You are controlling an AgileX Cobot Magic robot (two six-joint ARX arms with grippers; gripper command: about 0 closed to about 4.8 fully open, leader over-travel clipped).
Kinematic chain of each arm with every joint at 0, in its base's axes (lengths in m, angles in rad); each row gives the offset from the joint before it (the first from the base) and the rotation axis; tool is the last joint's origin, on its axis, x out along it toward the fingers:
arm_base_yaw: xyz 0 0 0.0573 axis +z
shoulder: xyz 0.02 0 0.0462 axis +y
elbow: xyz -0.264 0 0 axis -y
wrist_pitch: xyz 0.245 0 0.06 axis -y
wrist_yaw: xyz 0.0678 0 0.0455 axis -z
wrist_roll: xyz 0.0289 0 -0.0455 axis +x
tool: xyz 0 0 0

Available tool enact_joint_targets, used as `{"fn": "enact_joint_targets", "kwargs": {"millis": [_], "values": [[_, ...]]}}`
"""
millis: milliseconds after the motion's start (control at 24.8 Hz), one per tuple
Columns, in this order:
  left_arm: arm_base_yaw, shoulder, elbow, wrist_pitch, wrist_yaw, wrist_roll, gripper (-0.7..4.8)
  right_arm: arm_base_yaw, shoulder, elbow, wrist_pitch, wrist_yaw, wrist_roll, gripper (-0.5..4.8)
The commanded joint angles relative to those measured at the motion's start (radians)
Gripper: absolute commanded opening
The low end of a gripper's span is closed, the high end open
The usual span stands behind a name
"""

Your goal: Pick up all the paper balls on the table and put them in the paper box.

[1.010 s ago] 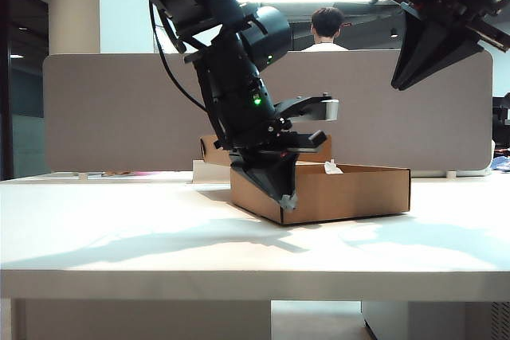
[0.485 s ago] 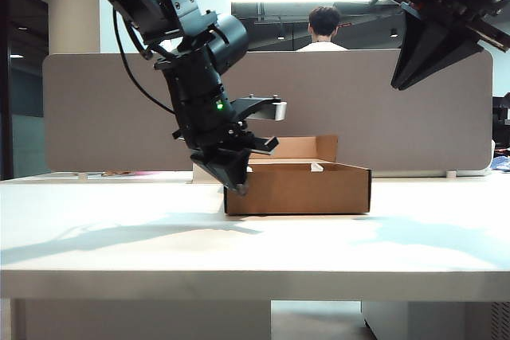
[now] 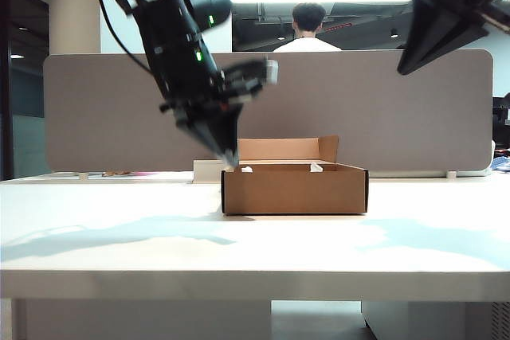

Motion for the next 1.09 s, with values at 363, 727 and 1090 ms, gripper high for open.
{"fn": "enact_joint_targets", "kwargs": {"millis": [363, 727, 1090], "values": [[0.122, -0.188, -0.064, -0.048, 0.057, 0.004, -0.06, -0.211, -0.560, -0.544, 0.279, -0.034, 0.057, -0.01], [0.147, -0.411, -0.344, 0.050, 0.059, 0.006, -0.06, -0.210, -1.046, -0.791, 0.298, 0.062, 0.108, -0.01], [0.146, -0.608, -0.511, 0.088, 0.060, -0.003, -0.06, -0.208, -1.319, -0.968, 0.341, 0.166, 0.162, -0.01]]}}
